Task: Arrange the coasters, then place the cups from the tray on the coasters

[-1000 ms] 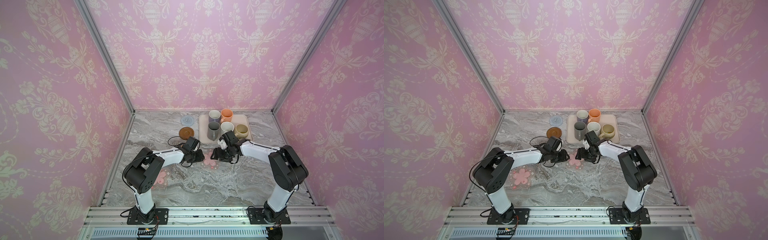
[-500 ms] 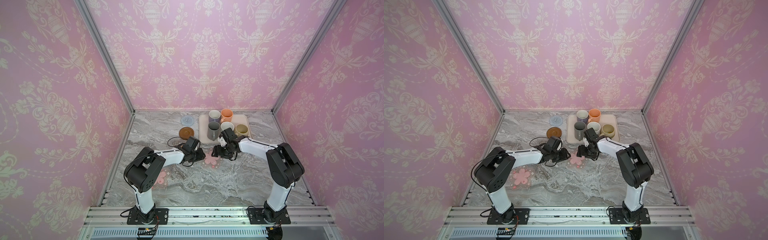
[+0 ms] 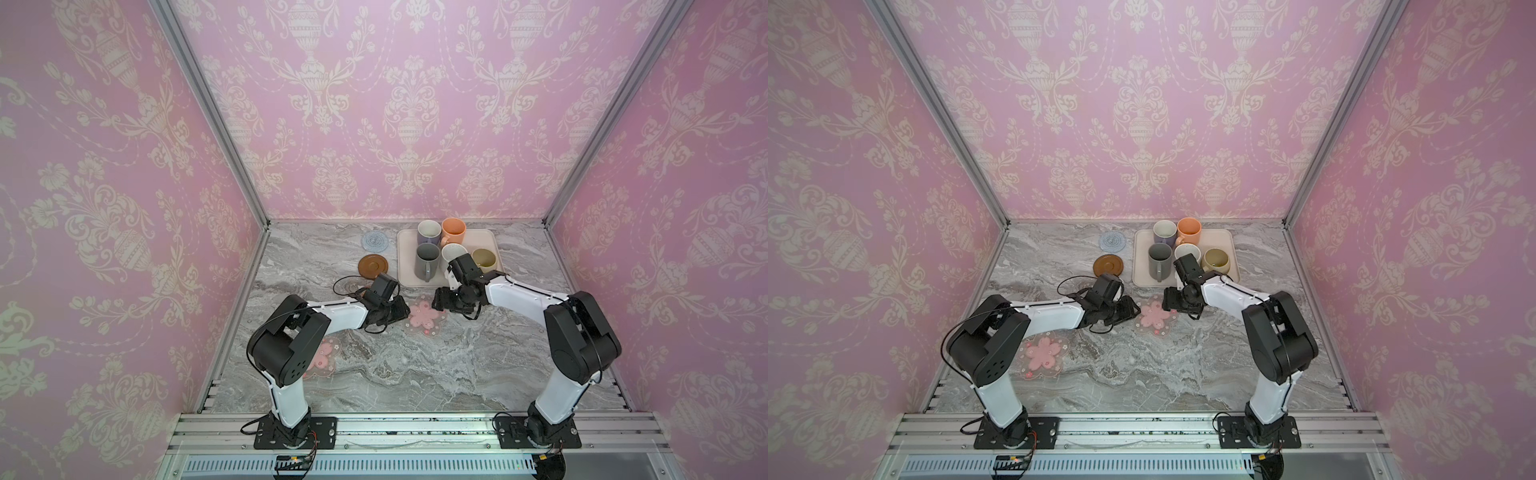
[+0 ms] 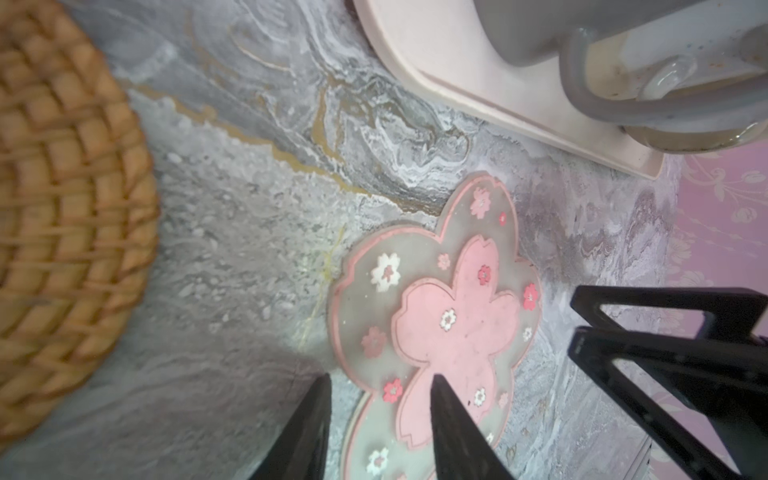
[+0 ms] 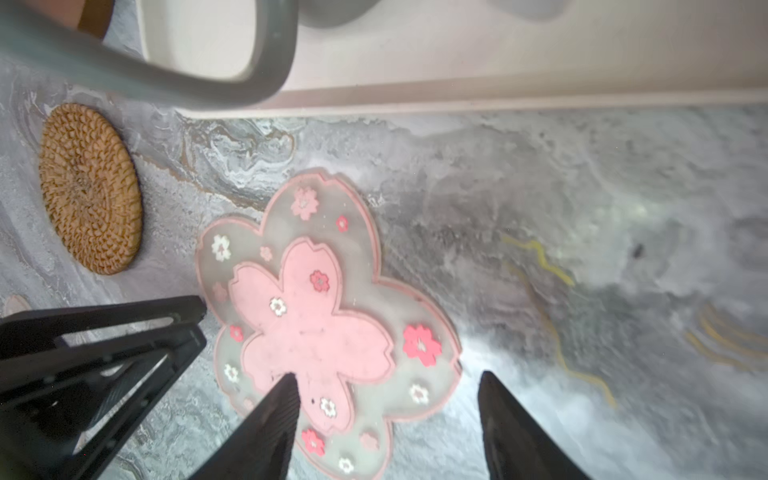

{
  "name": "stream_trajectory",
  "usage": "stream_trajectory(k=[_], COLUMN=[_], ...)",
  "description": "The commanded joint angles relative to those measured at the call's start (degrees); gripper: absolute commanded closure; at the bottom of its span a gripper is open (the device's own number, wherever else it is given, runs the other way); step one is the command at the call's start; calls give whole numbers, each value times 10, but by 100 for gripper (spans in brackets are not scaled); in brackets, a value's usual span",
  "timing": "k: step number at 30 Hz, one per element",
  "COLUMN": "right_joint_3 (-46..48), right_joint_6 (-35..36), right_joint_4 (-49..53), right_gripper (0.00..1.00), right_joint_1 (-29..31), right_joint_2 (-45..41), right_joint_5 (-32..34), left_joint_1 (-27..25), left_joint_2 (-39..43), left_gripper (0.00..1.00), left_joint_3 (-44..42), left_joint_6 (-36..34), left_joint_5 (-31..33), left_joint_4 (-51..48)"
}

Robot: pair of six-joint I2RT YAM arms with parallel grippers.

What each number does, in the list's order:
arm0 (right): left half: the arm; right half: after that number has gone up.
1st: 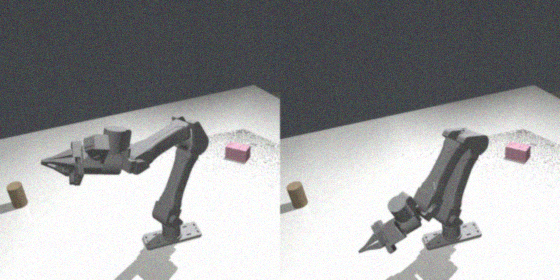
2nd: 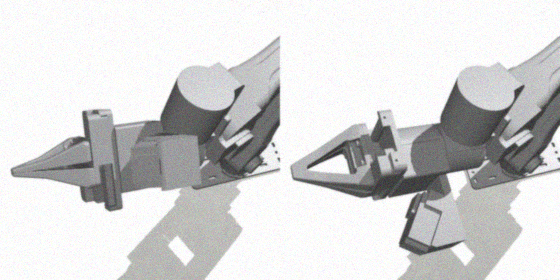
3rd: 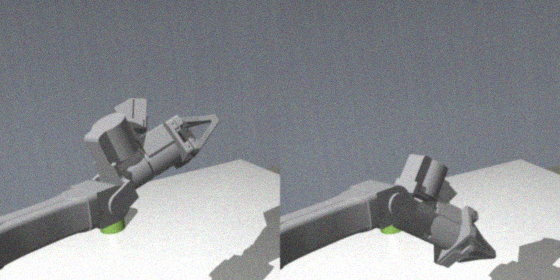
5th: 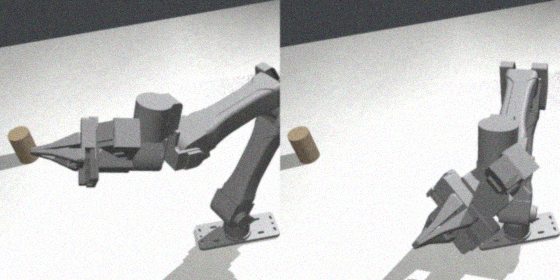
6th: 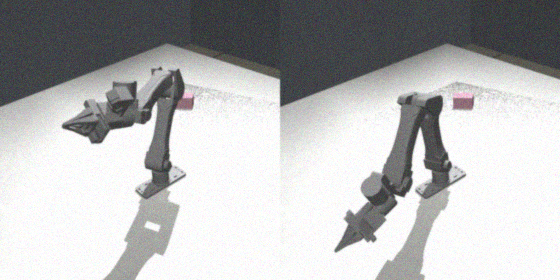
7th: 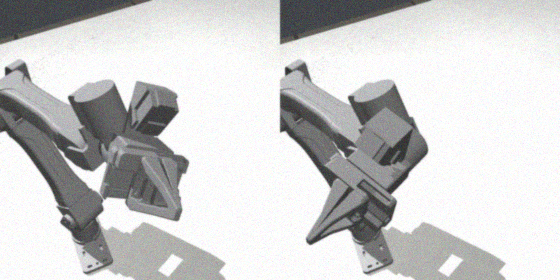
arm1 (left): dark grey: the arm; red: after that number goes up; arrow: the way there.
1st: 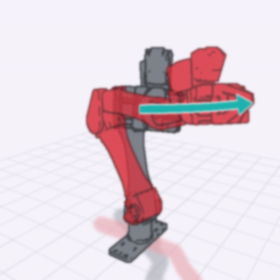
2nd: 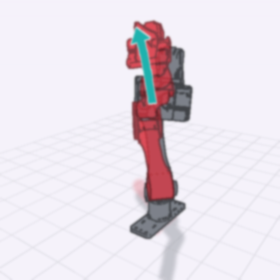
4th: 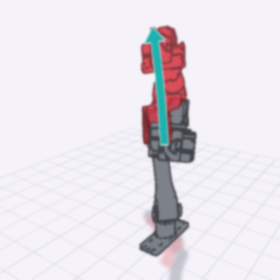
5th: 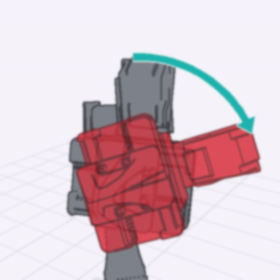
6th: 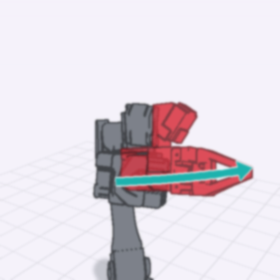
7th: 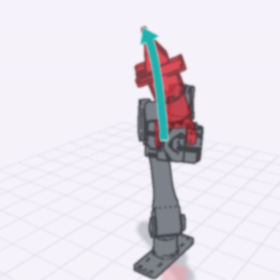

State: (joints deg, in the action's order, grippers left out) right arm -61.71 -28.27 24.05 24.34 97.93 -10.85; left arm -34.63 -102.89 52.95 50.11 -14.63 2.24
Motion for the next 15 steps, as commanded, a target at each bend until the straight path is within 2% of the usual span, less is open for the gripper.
stream_trajectory(k=[1,7,15], right_joint_3=[40,118,113], right_joint_6=[-14,-46,-82], right_joint_4=[18,-22,-81], right_gripper=[31,31,31], right_joint_1=[0,19,61], right_joint_2=[-61,-89,-36], right_joint_5=[17,11,9], left_joint_1=[3,3,3], left_joint_2=[11,11,13], left_gripper=[58,58,58], left_joint_3=[-21,-32,-32], left_joint_6=[8,14,11], left_joint_5=[17,12,5], left_joint_4=[-16,-3,-4])
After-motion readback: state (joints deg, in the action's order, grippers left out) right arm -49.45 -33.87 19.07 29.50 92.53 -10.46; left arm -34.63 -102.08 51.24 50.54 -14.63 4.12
